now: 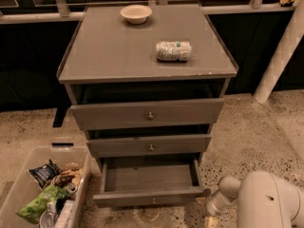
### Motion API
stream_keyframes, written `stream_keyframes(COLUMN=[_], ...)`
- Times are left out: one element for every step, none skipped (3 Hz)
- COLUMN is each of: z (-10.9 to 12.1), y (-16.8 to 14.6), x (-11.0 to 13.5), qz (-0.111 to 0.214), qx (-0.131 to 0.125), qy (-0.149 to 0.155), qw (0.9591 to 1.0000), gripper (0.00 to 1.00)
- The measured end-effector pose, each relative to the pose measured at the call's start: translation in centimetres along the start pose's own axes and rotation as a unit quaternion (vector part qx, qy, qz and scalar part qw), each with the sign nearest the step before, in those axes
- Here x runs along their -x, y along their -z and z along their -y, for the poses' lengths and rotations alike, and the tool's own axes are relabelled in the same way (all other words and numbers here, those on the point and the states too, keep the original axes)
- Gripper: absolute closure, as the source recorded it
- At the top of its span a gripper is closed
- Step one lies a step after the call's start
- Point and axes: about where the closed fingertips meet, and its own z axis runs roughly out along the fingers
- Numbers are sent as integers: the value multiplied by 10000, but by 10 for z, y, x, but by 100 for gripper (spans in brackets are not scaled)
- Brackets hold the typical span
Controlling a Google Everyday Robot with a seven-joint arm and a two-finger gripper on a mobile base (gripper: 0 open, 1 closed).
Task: Close bottom drawer
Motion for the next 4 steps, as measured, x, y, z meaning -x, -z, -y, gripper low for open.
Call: stream_keyframes(z=[54, 54, 71, 113], y=[6, 6, 4, 18], x=[41, 41, 38, 48], qz=[-69, -70, -164, -121], qx=[-400, -400, -578, -1136], qy=[203, 203, 168, 0], qw=[9990, 9990, 9981, 9934], gripper=[0, 0, 0, 0])
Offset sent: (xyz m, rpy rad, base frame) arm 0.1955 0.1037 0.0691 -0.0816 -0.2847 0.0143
